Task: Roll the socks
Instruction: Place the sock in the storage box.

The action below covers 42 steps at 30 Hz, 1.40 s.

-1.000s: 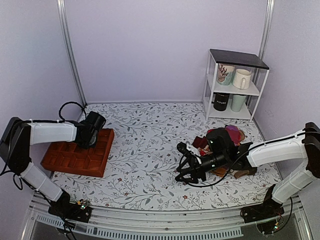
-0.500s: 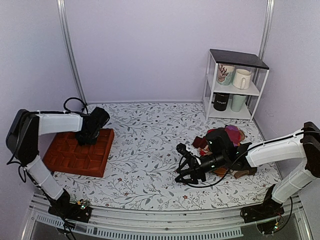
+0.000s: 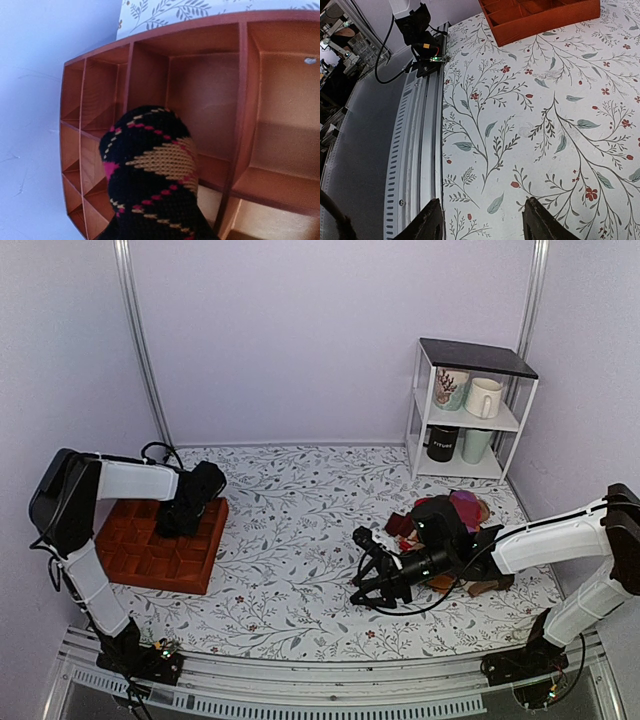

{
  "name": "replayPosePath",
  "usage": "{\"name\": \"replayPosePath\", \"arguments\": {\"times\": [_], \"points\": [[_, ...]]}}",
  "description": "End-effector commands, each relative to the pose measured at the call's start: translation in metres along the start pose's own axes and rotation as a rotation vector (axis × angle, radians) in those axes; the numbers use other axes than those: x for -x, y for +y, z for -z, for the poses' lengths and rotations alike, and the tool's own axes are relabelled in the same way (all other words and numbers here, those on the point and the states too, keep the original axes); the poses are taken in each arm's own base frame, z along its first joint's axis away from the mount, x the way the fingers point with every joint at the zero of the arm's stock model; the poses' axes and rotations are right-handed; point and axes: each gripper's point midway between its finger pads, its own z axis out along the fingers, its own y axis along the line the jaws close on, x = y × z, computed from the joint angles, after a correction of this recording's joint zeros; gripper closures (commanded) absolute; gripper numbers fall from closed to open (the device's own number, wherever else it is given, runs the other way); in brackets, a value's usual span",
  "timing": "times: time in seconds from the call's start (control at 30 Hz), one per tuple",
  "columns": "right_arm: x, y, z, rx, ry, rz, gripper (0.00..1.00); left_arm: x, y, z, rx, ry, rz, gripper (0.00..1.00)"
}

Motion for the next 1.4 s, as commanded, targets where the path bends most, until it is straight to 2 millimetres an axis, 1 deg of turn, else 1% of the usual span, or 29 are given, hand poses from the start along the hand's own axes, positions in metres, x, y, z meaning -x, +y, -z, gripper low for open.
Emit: {"name": "replayPosePath", "arguments": {"times": [0.0,0.13,0.2,0.4,0.5,0.6,0.77,0.9,1.0,1.1,1.17,1.23,1.37], "points": [[-0.003,-0.004,0.001,-0.012,0.004,0.001,0.44,-0.031,-0.052,-0.013,-0.233,0.143,-0.056,1.0],[-0.003,-0.004,0.002,-0.016,0.003,0.002,0.44,-0.039,-0.067,-0.014,-0.32,0.173,-0.033,1.0],[-0.003,-0.004,0.002,-0.018,0.002,0.004,0.44,-0.042,-0.077,-0.011,-0.379,0.174,-0.021,1.0],[-0.003,-0.006,0.004,-0.028,0.001,0.005,0.44,-0.056,-0.099,-0.007,-0.503,0.187,0.014,1.0],[-0.003,-0.006,0.004,-0.03,0.003,0.006,0.44,-0.059,-0.11,-0.002,-0.574,0.18,0.032,1.0],[-0.003,-0.008,0.005,-0.037,0.004,0.008,0.44,-0.052,-0.123,0.007,-0.649,0.153,0.049,1.0],[-0.004,-0.012,0.005,-0.05,0.008,0.008,0.44,-0.028,-0.143,0.025,-0.749,0.087,0.076,1.0],[-0.005,-0.015,0.005,-0.056,0.012,0.005,0.44,-0.01,-0.158,0.03,-0.748,0.051,0.066,1.0],[-0.007,-0.017,0.005,-0.058,0.017,0.0,0.44,0.0,-0.157,0.03,-0.719,0.033,0.067,1.0],[-0.008,-0.018,0.004,-0.059,0.019,-0.002,0.44,0.006,-0.146,0.031,-0.671,0.014,0.07,1.0],[-0.008,-0.018,0.004,-0.056,0.022,-0.002,0.44,0.011,-0.133,0.034,-0.631,-0.014,0.075,1.0],[-0.008,-0.018,0.003,-0.054,0.024,-0.004,0.44,0.019,-0.118,0.042,-0.604,-0.053,0.083,1.0],[-0.011,-0.02,-0.001,-0.049,0.038,-0.013,0.44,0.042,-0.086,0.07,-0.583,-0.158,0.108,1.0]]}}
